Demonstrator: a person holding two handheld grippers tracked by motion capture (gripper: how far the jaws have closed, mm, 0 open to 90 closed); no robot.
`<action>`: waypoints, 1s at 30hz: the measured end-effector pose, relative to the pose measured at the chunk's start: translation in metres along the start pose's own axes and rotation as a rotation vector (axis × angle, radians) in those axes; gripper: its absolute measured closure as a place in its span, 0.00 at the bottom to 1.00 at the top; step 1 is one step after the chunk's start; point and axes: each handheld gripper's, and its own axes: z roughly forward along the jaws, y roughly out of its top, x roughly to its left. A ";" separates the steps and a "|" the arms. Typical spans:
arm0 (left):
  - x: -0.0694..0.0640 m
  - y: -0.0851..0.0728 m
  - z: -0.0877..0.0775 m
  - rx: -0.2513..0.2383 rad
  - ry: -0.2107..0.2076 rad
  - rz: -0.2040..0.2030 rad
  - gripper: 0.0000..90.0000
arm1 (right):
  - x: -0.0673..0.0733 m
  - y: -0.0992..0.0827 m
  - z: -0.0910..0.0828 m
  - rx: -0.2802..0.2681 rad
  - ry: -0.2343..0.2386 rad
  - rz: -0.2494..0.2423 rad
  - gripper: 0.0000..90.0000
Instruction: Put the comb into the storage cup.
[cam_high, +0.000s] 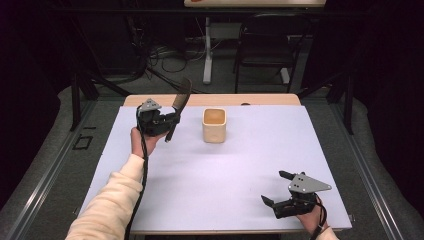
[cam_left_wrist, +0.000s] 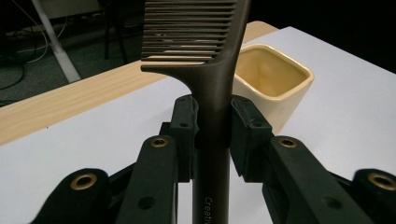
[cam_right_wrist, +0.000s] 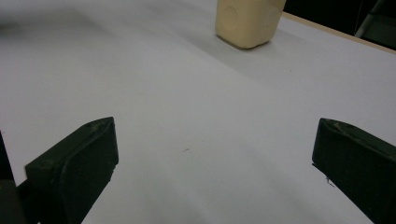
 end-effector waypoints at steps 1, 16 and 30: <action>0.000 0.001 0.000 0.000 -0.002 -0.001 0.80 | 0.000 0.000 0.000 0.001 -0.001 -0.002 0.00; -0.003 0.010 0.004 -0.021 0.000 0.004 0.80 | 0.000 0.000 0.000 -0.001 -0.003 -0.005 0.00; -0.002 0.016 0.008 -0.027 0.002 0.008 0.80 | 0.000 0.000 0.000 -0.001 -0.002 -0.005 0.00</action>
